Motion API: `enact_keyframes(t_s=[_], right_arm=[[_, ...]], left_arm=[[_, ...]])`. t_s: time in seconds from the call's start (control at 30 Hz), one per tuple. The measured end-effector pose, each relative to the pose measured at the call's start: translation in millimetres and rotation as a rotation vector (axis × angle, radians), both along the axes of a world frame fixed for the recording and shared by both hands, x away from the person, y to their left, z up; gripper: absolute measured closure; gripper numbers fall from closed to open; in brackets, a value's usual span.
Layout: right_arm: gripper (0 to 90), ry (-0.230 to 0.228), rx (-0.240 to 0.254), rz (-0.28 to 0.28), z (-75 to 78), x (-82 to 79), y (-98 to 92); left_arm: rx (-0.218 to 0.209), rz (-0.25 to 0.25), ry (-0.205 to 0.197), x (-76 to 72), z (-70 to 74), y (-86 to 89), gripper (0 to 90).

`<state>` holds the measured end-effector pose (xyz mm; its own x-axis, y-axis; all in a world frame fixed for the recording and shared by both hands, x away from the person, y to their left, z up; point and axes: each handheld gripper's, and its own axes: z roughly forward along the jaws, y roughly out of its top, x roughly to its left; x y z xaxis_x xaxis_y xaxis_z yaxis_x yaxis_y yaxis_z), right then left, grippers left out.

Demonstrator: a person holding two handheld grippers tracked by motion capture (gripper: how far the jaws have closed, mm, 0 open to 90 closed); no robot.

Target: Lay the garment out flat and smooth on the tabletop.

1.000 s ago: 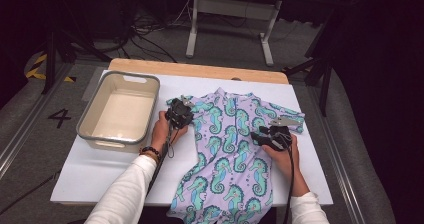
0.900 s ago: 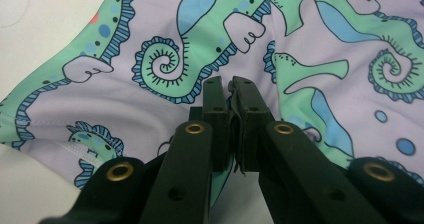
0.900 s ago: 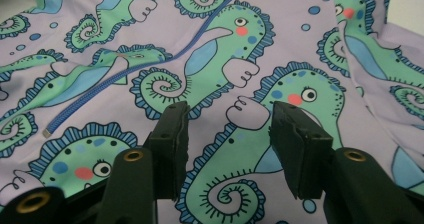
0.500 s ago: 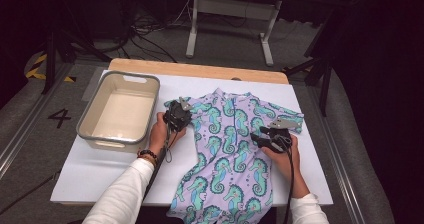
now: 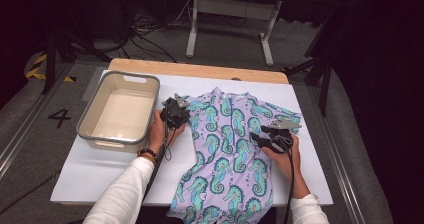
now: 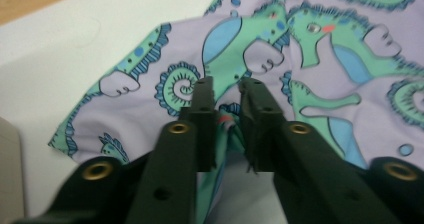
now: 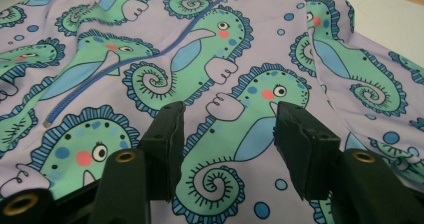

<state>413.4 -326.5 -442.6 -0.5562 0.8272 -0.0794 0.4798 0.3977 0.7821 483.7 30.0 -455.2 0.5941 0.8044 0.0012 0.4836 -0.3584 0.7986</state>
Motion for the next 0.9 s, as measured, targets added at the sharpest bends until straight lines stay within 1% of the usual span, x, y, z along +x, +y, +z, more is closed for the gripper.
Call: enact_keyframes(t_s=[0.07,0.1,0.13,0.17,0.23,0.27,0.3,0.33,0.37,0.4,0.43,0.5,0.53,0.57,0.63,0.67,0.73,0.8,0.83,0.87,0.9], right_arm=[[46.0,-0.010,0.006,0.002,1.7,-1.7,1.5],[45.4,-0.014,0.006,0.004,2.4,-2.3,2.1],[44.6,-0.023,0.010,0.008,3.4,-3.4,2.9],[44.3,-0.034,0.018,0.014,4.5,-5.1,3.9],[43.5,-0.046,0.020,0.017,6.2,-7.5,5.1],[42.7,-0.051,0.021,0.020,7.1,-8.7,5.6],[41.4,-0.064,0.029,0.024,8.6,-10.8,6.2],[41.0,-0.072,0.037,0.027,9.5,-12.1,6.5],[39.4,-0.084,0.045,0.028,11.2,-14.3,7.0],[38.2,-0.095,0.053,0.032,12.5,-16.1,7.4],[37.8,-0.102,0.058,0.036,13.3,-17.4,7.6],[35.3,-0.116,0.055,0.036,15.2,-20.5,8.7],[33.6,-0.125,0.054,0.036,16.1,-22.5,9.2],[32.2,-0.130,0.060,0.040,16.9,-24.2,9.5],[30.5,-0.140,0.071,0.045,18.0,-28.1,9.7],[30.2,-0.147,0.081,0.055,18.6,-30.6,9.7],[28.3,-0.162,0.083,0.055,19.8,-35.8,9.8],[25.9,-0.172,0.086,0.063,20.6,-39.8,9.8],[25.1,-0.178,0.091,0.066,21.0,-42.5,10.1],[24.7,-0.185,0.086,0.067,21.4,-44.7,10.6],[23.2,-0.189,0.080,0.069,21.9,-46.8,11.3]], left_arm=[[0.001,0.000,-0.021,-3.4,3.3,0.6,68.0],[-0.026,-0.030,-0.031,-5.7,4.5,1.2,67.0],[-0.032,-0.051,-0.051,-9.5,6.5,1.9,65.7],[-0.031,-0.057,-0.062,-11.9,7.2,1.5,63.7],[-0.038,-0.102,-0.071,-17.0,8.6,1.1,60.7],[-0.037,-0.122,-0.095,-22.1,9.8,1.2,57.8],[-0.036,-0.131,-0.106,-24.9,10.5,1.3,55.3],[-0.048,-0.162,-0.115,-29.1,11.7,2.5,54.9],[-0.055,-0.174,-0.121,-32.6,12.5,3.2,52.9],[-0.044,-0.175,-0.141,-34.9,13.3,4.0,50.7],[-0.042,-0.182,-0.153,-38.4,14.4,5.0,48.5],[-0.072,-0.203,-0.168,-45.5,17.1,9.1,45.6],[-0.079,-0.212,-0.171,-48.4,17.8,10.2,43.8],[-0.076,-0.230,-0.170,-50.9,18.2,10.0,42.0],[-0.046,-0.242,-0.182,-56.8,18.8,7.1,37.6],[-0.045,-0.256,-0.187,-59.0,19.7,6.2,36.1],[-0.060,-0.265,-0.192,-63.9,21.6,5.4,33.5],[-0.071,-0.286,-0.202,-69.5,23.7,5.4,31.0],[-0.067,-0.295,-0.208,-72.5,24.6,5.4,29.1],[-0.061,-0.296,-0.215,-75.6,25.7,5.7,27.8],[-0.073,-0.306,-0.220,-78.5,26.9,6.8,26.1]])
